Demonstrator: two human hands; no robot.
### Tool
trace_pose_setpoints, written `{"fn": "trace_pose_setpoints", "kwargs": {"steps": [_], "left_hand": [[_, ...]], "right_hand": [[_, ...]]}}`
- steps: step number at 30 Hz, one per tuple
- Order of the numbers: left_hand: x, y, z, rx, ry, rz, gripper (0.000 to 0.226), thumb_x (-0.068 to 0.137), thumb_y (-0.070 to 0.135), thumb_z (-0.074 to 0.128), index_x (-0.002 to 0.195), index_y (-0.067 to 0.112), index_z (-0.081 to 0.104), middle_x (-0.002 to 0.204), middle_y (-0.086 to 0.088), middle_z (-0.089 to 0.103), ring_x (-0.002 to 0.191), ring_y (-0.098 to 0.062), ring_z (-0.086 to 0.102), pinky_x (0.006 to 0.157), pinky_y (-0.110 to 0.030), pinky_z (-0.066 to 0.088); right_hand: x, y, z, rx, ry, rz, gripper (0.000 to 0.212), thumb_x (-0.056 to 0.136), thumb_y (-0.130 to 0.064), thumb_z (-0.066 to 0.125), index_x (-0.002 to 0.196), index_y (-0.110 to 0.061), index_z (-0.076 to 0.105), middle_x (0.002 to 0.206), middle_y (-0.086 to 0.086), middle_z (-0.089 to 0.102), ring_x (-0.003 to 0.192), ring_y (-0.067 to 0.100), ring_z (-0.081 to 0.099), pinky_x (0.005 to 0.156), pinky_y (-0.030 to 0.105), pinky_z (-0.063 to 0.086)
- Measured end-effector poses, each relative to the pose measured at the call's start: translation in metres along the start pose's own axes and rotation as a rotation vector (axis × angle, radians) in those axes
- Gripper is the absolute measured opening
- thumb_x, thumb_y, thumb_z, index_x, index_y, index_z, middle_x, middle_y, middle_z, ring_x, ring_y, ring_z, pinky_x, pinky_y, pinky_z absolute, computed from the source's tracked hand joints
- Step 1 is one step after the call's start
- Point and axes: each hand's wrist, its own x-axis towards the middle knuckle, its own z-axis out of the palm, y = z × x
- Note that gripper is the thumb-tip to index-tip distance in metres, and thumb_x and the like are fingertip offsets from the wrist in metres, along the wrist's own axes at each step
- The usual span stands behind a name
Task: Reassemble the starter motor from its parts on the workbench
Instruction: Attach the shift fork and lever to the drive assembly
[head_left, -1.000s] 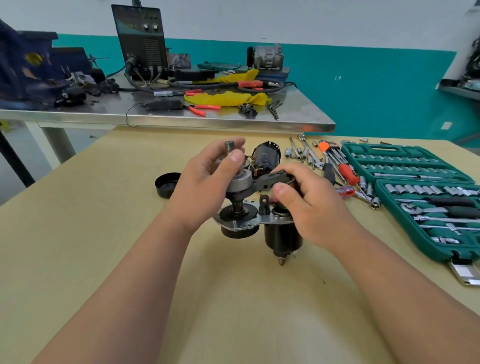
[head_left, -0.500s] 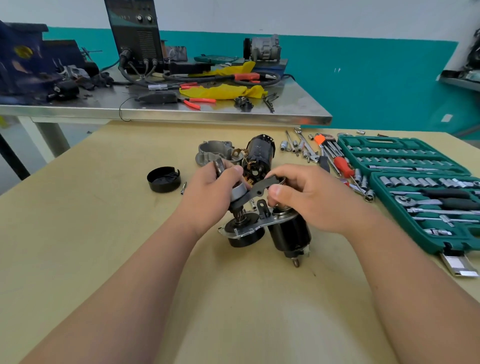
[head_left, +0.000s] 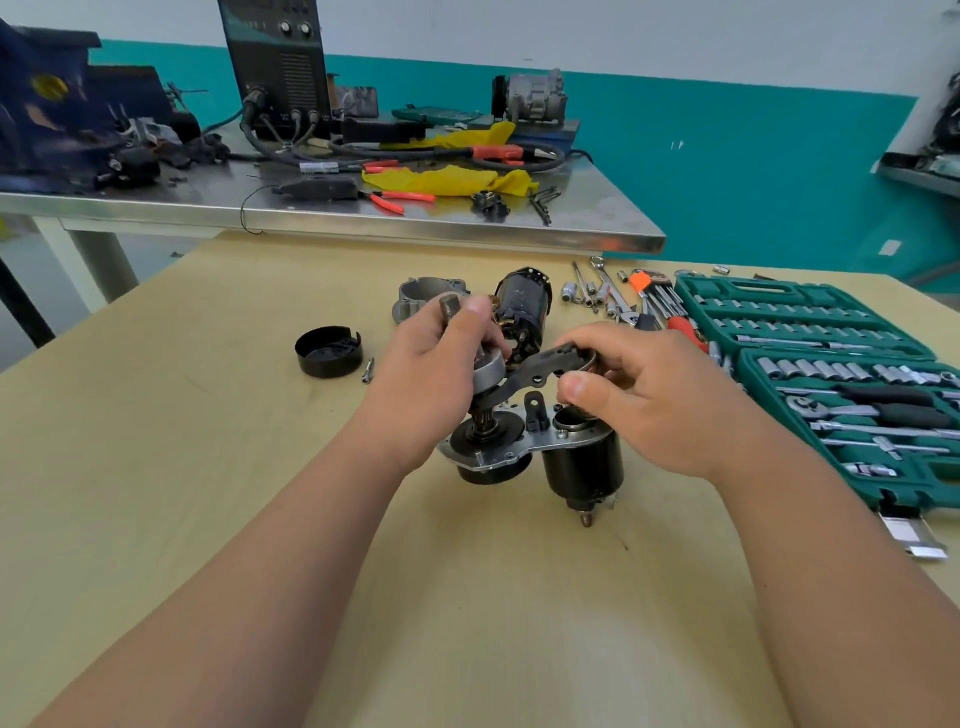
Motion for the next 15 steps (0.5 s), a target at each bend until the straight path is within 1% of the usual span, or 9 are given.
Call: {"fn": "trace_pose_setpoints", "kwargs": {"steps": [2, 4, 5, 7, 9, 11, 13, 14, 15], "left_hand": [[-0.002, 0.005, 0.002, -0.037, 0.019, 0.008, 0.042, 0.092, 0.052, 0.04, 0.06, 0.037, 0.063, 0.093, -0.017, 0.065, 0.074, -0.018, 0.056, 0.075, -0.047, 0.054], [-0.002, 0.008, 0.002, -0.085, 0.04, 0.023, 0.041, 0.087, 0.055, 0.041, 0.058, 0.037, 0.064, 0.089, -0.019, 0.065, 0.076, -0.025, 0.056, 0.081, -0.055, 0.053], [-0.002, 0.008, 0.002, -0.093, 0.044, 0.038, 0.04, 0.087, 0.054, 0.041, 0.058, 0.037, 0.064, 0.086, -0.018, 0.065, 0.077, -0.026, 0.056, 0.082, -0.057, 0.052], [-0.002, 0.006, -0.001, -0.109, 0.029, 0.06, 0.04, 0.087, 0.052, 0.043, 0.058, 0.036, 0.064, 0.078, -0.011, 0.067, 0.078, -0.027, 0.058, 0.084, -0.059, 0.051], [0.0, 0.004, -0.003, -0.182, -0.007, 0.04, 0.039, 0.087, 0.048, 0.045, 0.056, 0.034, 0.063, 0.069, -0.001, 0.067, 0.078, -0.029, 0.062, 0.088, -0.061, 0.05], [0.003, 0.001, -0.005, -0.276, -0.031, -0.002, 0.039, 0.087, 0.044, 0.047, 0.053, 0.031, 0.061, 0.065, 0.002, 0.066, 0.073, -0.025, 0.064, 0.092, -0.061, 0.05], [0.005, -0.001, -0.007, -0.354, -0.036, -0.011, 0.04, 0.088, 0.04, 0.048, 0.052, 0.029, 0.059, 0.062, 0.001, 0.065, 0.065, -0.017, 0.064, 0.094, -0.06, 0.05], [0.006, -0.002, -0.009, -0.398, -0.041, -0.005, 0.04, 0.09, 0.038, 0.047, 0.053, 0.028, 0.059, 0.061, 0.001, 0.064, 0.062, -0.015, 0.064, 0.094, -0.059, 0.051], [0.007, -0.003, -0.01, -0.432, -0.05, 0.0, 0.04, 0.091, 0.037, 0.046, 0.053, 0.027, 0.058, 0.061, 0.0, 0.063, 0.061, -0.014, 0.063, 0.094, -0.057, 0.051]], "right_hand": [[-0.001, 0.0, -0.003, -0.023, -0.001, -0.02, 0.039, 0.086, -0.058, 0.043, 0.117, -0.039, 0.058, 0.087, -0.029, 0.058, 0.087, -0.005, 0.059, 0.07, 0.023, 0.046], [-0.002, -0.001, -0.007, -0.068, -0.006, -0.044, 0.034, 0.085, -0.057, 0.043, 0.113, -0.043, 0.057, 0.087, -0.031, 0.058, 0.089, -0.009, 0.057, 0.069, 0.017, 0.04], [-0.003, -0.002, -0.008, -0.076, -0.008, -0.053, 0.031, 0.084, -0.055, 0.044, 0.11, -0.045, 0.056, 0.086, -0.032, 0.058, 0.09, -0.009, 0.057, 0.068, 0.015, 0.038], [-0.004, -0.005, -0.009, -0.033, -0.021, -0.053, 0.025, 0.083, -0.053, 0.046, 0.105, -0.047, 0.056, 0.083, -0.032, 0.059, 0.09, -0.01, 0.056, 0.067, 0.014, 0.037], [-0.005, -0.007, -0.01, -0.01, -0.04, -0.055, 0.022, 0.083, -0.051, 0.048, 0.102, -0.048, 0.057, 0.08, -0.03, 0.061, 0.088, -0.006, 0.058, 0.066, 0.016, 0.037], [-0.008, -0.007, -0.015, -0.047, -0.034, -0.077, 0.014, 0.084, -0.05, 0.047, 0.094, -0.048, 0.058, 0.08, -0.023, 0.063, 0.081, 0.0, 0.059, 0.063, 0.02, 0.039], [-0.011, -0.001, -0.023, -0.061, 0.028, -0.072, 0.014, 0.085, -0.047, 0.048, 0.09, -0.043, 0.061, 0.079, -0.013, 0.064, 0.073, 0.008, 0.06, 0.062, 0.029, 0.046], [-0.011, 0.003, -0.026, -0.015, 0.079, -0.044, 0.015, 0.085, -0.044, 0.05, 0.091, -0.039, 0.063, 0.077, -0.009, 0.066, 0.071, 0.01, 0.062, 0.065, 0.035, 0.051], [-0.011, 0.008, -0.028, 0.077, 0.129, -0.011, 0.014, 0.087, -0.039, 0.052, 0.092, -0.038, 0.064, 0.077, -0.008, 0.068, 0.073, 0.012, 0.064, 0.068, 0.038, 0.053]]}}
